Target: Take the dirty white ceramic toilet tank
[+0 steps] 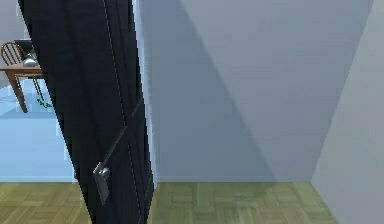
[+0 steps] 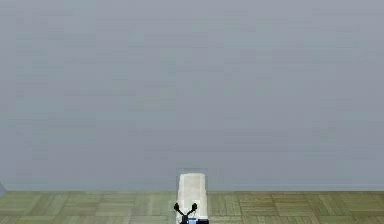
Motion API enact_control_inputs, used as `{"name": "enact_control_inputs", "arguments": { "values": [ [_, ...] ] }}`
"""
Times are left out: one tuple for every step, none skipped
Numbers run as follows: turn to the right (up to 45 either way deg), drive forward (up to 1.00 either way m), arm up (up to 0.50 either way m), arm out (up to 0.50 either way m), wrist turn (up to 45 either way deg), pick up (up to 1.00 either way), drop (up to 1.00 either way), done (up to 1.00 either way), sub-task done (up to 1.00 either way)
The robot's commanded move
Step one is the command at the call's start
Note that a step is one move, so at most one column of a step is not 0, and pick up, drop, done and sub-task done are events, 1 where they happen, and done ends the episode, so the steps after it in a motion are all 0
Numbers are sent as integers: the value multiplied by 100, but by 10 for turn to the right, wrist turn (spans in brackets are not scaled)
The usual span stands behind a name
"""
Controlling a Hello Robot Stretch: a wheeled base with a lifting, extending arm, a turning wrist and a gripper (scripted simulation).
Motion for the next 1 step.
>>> {"name": "enact_control_inputs", "arguments": {
  "values": [
    [0, 0, 0, 0, 60, 0, 0, 0, 0]
  ]
}}
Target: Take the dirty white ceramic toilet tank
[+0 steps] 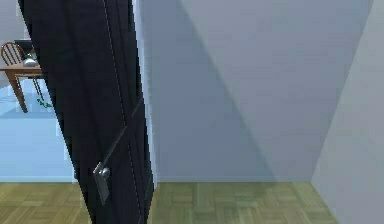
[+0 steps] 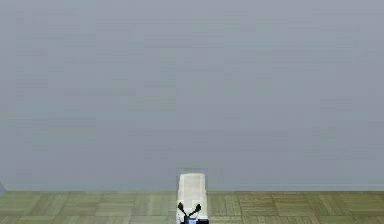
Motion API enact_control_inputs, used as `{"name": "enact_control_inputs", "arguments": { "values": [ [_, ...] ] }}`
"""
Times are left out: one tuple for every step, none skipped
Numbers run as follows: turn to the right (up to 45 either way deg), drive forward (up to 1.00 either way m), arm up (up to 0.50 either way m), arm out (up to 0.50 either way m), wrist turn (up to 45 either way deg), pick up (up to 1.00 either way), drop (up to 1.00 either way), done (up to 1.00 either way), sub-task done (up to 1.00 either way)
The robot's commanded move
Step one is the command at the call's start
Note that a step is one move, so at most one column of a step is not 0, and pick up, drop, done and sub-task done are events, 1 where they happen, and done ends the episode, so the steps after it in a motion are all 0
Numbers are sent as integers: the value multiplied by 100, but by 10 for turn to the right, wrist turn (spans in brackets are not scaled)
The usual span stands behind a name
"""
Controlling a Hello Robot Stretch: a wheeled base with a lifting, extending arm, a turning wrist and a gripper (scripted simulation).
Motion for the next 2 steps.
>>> {"name": "enact_control_inputs", "arguments": {
  "values": [
    [0, 0, 0, 0, -30, 0, 0, 0, 0],
    [0, 0, -30, 0, 0, 0, 0, 0, 0]
  ]
}}
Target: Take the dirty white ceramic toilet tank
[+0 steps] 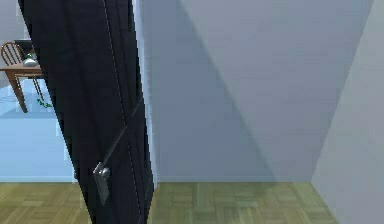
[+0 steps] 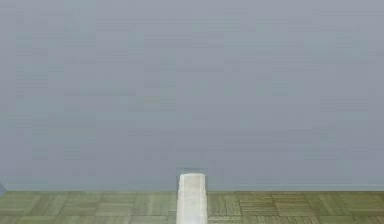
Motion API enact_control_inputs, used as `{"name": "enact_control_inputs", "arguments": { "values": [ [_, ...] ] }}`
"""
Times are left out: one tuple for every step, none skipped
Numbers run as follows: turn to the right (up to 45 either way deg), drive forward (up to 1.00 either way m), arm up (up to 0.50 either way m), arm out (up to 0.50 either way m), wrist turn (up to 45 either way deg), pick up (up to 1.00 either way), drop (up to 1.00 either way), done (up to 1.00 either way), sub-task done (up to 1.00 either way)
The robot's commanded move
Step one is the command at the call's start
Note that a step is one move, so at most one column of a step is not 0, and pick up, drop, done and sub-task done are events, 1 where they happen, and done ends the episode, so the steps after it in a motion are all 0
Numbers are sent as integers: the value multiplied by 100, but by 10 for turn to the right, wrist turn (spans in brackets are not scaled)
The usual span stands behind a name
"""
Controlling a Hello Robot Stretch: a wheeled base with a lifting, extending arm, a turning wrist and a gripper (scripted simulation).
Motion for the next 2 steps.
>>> {"name": "enact_control_inputs", "arguments": {
  "values": [
    [0, 0, 0, 0, 0, 100, 0, 0, 0],
    [0, 0, 10, 0, 0, 0, 0, 0, 0]
  ]
}}
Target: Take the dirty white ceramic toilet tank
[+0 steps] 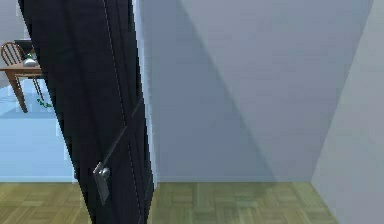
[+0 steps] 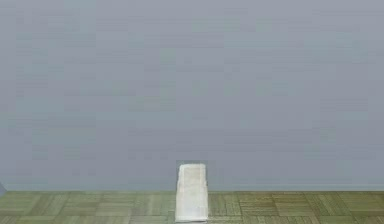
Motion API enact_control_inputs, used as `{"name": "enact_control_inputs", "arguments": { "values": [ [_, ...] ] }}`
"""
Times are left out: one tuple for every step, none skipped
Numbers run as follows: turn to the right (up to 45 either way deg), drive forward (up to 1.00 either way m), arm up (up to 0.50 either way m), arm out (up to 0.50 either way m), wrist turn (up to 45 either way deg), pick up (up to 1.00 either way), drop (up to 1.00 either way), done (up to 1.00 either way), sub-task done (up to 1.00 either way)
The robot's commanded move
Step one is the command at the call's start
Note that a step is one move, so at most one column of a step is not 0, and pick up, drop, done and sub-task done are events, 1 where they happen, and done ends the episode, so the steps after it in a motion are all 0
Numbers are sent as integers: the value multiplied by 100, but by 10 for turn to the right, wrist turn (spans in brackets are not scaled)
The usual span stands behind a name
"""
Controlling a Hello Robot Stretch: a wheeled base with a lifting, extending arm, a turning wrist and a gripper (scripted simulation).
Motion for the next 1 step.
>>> {"name": "enact_control_inputs", "arguments": {
  "values": [
    [0, 0, 0, 0, 0, 0, 0, 100, 0]
  ]
}}
